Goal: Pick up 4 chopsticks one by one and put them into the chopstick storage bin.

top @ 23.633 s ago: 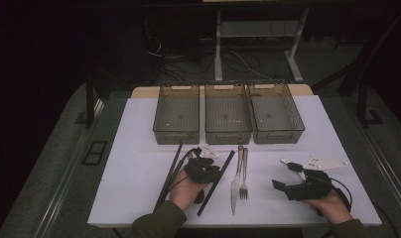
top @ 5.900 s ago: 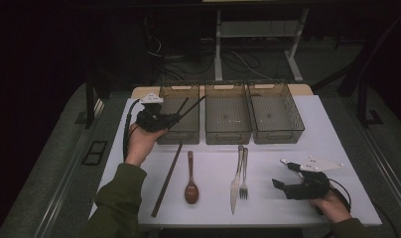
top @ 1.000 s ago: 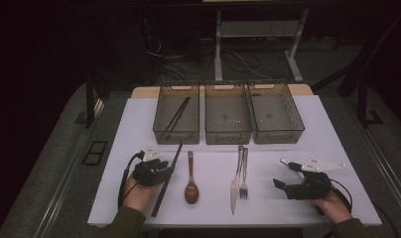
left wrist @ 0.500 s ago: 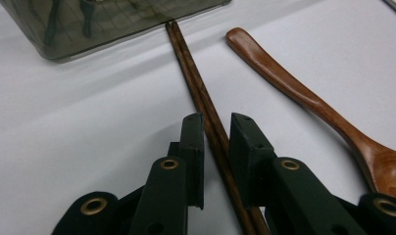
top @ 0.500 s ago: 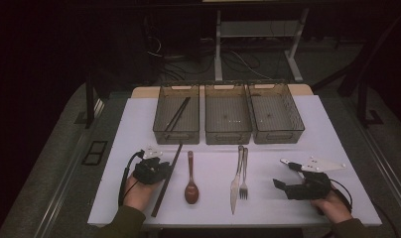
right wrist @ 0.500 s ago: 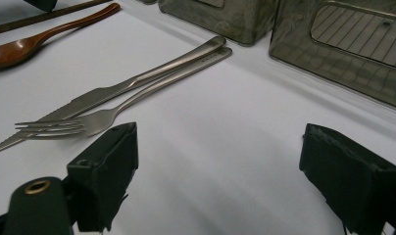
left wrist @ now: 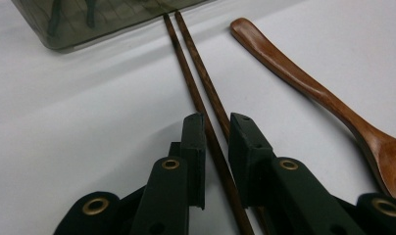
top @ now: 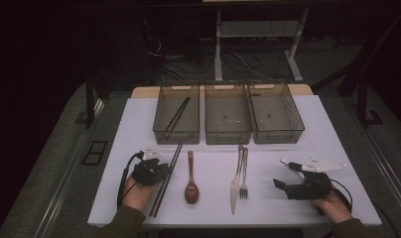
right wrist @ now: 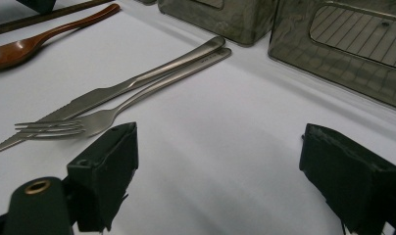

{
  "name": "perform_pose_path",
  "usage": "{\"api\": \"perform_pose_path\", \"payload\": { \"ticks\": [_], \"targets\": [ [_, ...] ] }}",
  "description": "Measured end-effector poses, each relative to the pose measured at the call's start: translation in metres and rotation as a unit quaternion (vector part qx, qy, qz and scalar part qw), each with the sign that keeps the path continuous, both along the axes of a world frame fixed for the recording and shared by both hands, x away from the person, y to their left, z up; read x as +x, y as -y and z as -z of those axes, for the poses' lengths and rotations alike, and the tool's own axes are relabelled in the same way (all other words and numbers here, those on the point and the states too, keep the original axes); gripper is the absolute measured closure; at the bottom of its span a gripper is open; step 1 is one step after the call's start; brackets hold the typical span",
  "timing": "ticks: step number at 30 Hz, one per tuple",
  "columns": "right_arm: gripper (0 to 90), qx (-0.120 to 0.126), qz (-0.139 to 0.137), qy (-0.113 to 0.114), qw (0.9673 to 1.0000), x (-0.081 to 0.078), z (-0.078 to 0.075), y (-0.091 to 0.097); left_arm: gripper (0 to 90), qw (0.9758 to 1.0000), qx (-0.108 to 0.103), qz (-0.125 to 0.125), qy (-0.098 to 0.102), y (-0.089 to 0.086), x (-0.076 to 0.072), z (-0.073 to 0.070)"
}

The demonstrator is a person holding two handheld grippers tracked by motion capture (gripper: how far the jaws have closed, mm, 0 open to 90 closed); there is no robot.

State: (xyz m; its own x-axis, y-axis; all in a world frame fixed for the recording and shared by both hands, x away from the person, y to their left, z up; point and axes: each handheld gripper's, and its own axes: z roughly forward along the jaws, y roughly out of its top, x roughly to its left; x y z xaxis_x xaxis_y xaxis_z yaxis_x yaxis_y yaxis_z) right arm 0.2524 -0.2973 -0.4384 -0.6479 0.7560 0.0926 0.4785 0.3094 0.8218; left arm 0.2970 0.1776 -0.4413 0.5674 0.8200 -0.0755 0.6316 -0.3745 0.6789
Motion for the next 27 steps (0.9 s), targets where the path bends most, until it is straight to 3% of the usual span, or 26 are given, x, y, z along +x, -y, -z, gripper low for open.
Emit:
{"api": "perform_pose_path", "payload": {
  "ticks": [12, 27],
  "targets": [
    [14.2, 0.0, 0.001, 0.001, 1.0, 0.0, -0.0003, 0.0005, 77.9, 0.9998, -0.001, -0.015, -0.012, -0.0002, -0.0072, -0.0019],
    [14.2, -0.001, 0.001, 0.0, 1.0, 0.0003, 0.0002, 0.0002, 81.9, 0.9994, 0.016, -0.022, -0.023, 0.0032, -0.0069, -0.0008]
  ]
}}
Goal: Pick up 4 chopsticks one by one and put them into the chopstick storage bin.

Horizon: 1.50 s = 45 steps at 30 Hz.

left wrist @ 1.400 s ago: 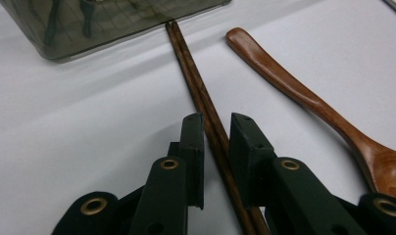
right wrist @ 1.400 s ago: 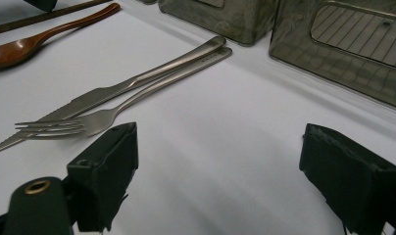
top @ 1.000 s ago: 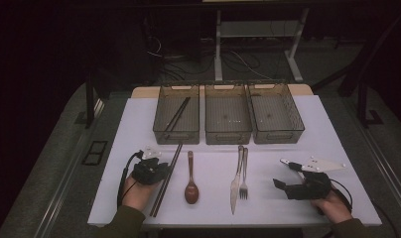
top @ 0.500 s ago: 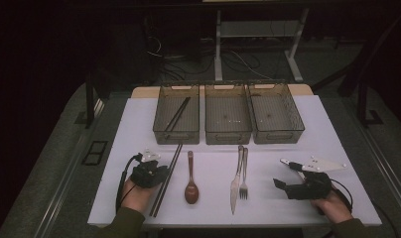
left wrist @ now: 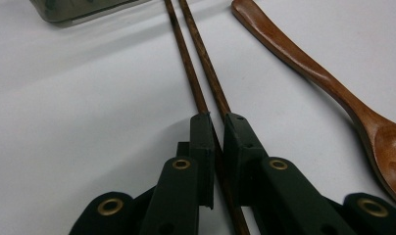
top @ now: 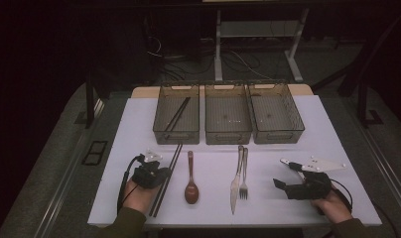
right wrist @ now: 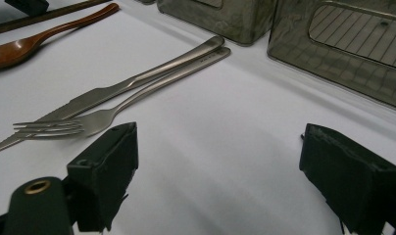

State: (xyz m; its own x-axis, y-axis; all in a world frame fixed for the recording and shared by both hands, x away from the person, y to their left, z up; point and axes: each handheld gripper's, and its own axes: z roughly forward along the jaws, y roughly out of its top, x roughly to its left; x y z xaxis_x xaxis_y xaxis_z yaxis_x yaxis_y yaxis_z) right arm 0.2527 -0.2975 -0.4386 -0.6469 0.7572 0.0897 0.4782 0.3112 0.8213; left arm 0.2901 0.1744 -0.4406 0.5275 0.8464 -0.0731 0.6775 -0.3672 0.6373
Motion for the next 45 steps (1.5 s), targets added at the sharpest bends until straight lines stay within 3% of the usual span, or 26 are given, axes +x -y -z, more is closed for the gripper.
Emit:
{"api": "perform_pose_path", "payload": {
  "ticks": [6, 21, 36, 45],
  "targets": [
    [14.2, 0.0, 0.0, -0.001, 1.0, 0.0, 0.0, 0.0, 83.0, 0.9999, 0.0, -0.015, -0.005, 0.001, 0.0, -0.001],
    [14.2, 0.001, 0.0, -0.001, 1.0, 0.0, 0.0, 0.0, 84.9, 0.9997, 0.003, -0.022, -0.01, -0.007, 0.0, -0.003],
    [14.2, 0.001, 0.001, -0.002, 1.0, 0.0, 0.0, 0.0, 84.9, 1.0, 0.003, 0.002, 0.001, -0.016, 0.001, -0.012],
    [14.2, 0.004, 0.005, -0.001, 1.0, 0.001, 0.001, -0.002, 85.0, 0.9993, 0.0, 0.034, 0.016, -0.016, 0.0, -0.02]
  ]
}}
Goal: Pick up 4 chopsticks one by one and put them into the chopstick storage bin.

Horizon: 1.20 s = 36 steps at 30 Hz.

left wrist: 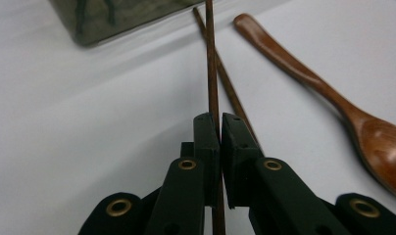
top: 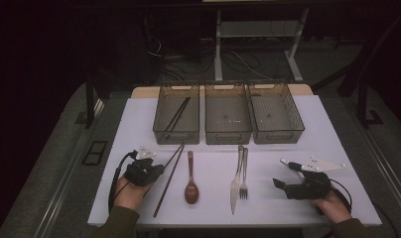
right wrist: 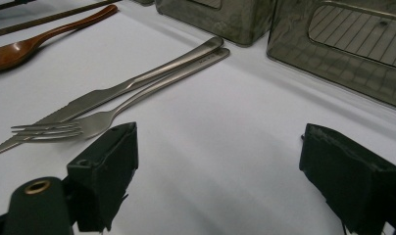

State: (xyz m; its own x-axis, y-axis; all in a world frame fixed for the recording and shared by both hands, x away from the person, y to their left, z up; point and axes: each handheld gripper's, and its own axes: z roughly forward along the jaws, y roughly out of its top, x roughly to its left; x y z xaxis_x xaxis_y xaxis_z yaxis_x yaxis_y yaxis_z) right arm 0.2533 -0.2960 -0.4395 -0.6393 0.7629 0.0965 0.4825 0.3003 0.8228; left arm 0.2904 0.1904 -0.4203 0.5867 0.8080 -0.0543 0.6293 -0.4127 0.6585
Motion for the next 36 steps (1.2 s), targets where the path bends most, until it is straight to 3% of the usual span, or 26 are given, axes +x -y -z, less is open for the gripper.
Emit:
{"api": "perform_pose_path", "payload": {
  "ticks": [6, 17, 26, 36],
  "targets": [
    [14.2, 0.001, 0.002, -0.004, 1.0, 0.002, 0.002, -0.002, 85.0, 0.9996, -0.015, 0.025, -0.001, 0.0, 0.001, -0.005],
    [14.2, 0.0, 0.003, -0.005, 1.0, 0.003, 0.002, -0.001, 84.9, 0.9964, -0.041, 0.073, 0.012, 0.005, 0.006, -0.015],
    [14.2, -0.001, 0.002, -0.005, 1.0, 0.003, 0.002, -0.002, 84.9, 0.9939, -0.075, 0.08, 0.015, 0.007, 0.011, -0.023],
    [14.2, -0.001, 0.003, -0.006, 1.0, 0.002, 0.002, -0.002, 85.0, 0.9922, -0.085, 0.09, 0.015, 0.014, 0.018, -0.029]
  ]
}}
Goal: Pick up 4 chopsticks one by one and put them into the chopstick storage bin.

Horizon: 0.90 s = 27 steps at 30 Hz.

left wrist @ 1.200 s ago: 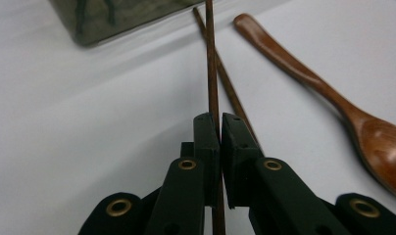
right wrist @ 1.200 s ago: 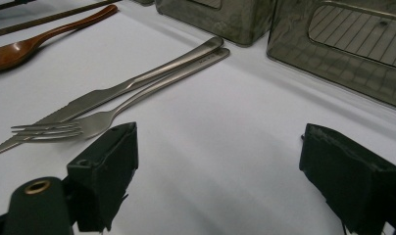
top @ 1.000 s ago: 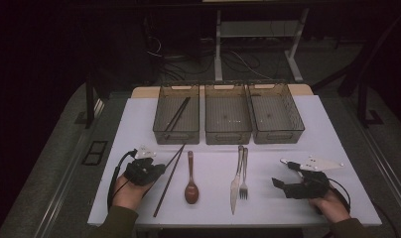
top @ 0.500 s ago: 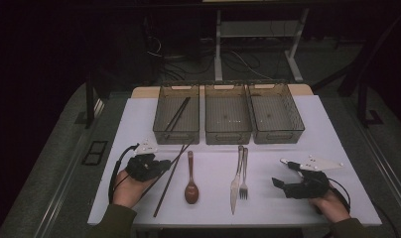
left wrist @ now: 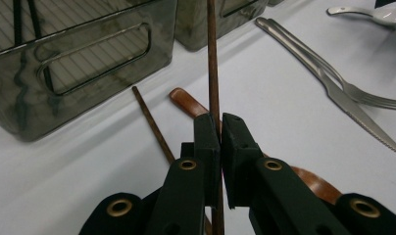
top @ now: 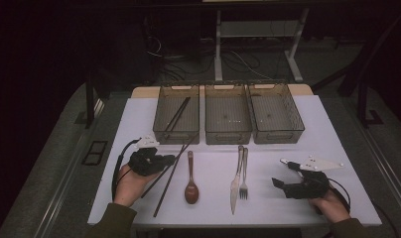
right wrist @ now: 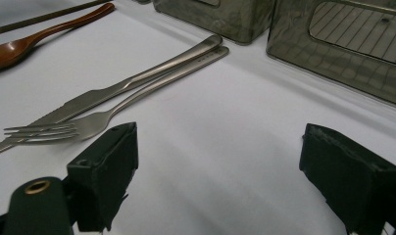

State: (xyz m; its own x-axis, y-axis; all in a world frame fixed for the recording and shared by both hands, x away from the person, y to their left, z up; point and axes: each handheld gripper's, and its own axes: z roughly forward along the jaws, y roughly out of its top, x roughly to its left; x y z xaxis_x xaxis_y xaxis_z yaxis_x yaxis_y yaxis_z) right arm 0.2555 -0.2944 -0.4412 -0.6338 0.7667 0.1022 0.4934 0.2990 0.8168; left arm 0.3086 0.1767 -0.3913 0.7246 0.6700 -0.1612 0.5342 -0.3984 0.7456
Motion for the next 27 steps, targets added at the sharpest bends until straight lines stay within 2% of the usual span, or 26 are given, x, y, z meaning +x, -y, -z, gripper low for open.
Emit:
{"api": "perform_pose_path", "payload": {
  "ticks": [13, 27],
  "targets": [
    [14.2, 0.001, 0.001, -0.001, 1.0, 0.0, 0.0, 0.0, 85.0, 0.9999, -0.011, 0.002, -0.004, 0.009, 0.011, -0.008],
    [14.2, 0.002, 0.002, 0.002, 1.0, 0.0, 0.0, 0.002, 85.0, 0.9999, -0.01, -0.001, 0.008, 0.017, 0.035, -0.02]
  ]
}}
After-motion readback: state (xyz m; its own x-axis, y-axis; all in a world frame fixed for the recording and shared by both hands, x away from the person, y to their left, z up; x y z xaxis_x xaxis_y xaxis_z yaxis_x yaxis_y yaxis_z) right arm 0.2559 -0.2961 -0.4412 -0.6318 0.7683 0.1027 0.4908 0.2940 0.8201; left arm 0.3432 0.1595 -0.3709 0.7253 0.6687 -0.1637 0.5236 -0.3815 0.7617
